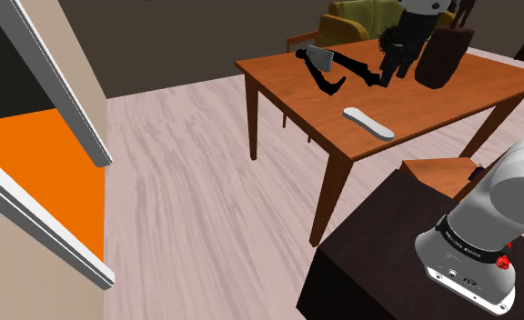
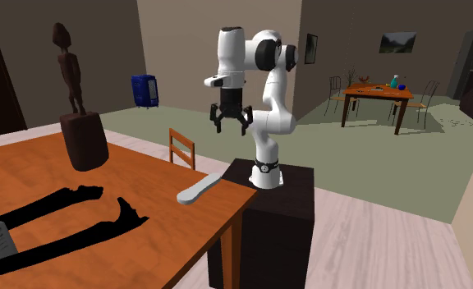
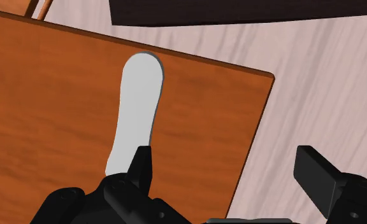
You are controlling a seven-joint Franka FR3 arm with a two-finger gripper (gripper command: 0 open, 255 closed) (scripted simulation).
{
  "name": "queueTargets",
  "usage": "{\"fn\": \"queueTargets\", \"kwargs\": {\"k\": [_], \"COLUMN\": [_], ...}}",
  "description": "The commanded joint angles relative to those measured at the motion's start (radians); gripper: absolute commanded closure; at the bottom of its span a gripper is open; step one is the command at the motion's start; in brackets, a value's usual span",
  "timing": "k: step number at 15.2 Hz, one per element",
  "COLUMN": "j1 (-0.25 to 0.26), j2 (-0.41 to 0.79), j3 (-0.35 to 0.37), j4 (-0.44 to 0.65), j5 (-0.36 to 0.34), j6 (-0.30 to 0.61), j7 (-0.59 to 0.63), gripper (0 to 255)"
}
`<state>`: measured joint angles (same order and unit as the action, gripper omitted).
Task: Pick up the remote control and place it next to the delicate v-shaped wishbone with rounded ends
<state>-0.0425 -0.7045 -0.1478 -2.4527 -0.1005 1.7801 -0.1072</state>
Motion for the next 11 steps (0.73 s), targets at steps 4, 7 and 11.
{"fn": "queueTargets", "kwargs": {"k": [4,7,11], "j1": [-0.029,-0.044,-0.059], "j2": [0.110,0.193,0.322], "j3": [-0.053,-0.086,-0.131], "j4": [-0.060,-0.077,-0.082], "j5": [-0.027,-0.037,-0.040], "j6": [0.168,0.266,0.395], "j7": [-0.009,-0.017,-0.031], "gripper": [0,0,0]}}
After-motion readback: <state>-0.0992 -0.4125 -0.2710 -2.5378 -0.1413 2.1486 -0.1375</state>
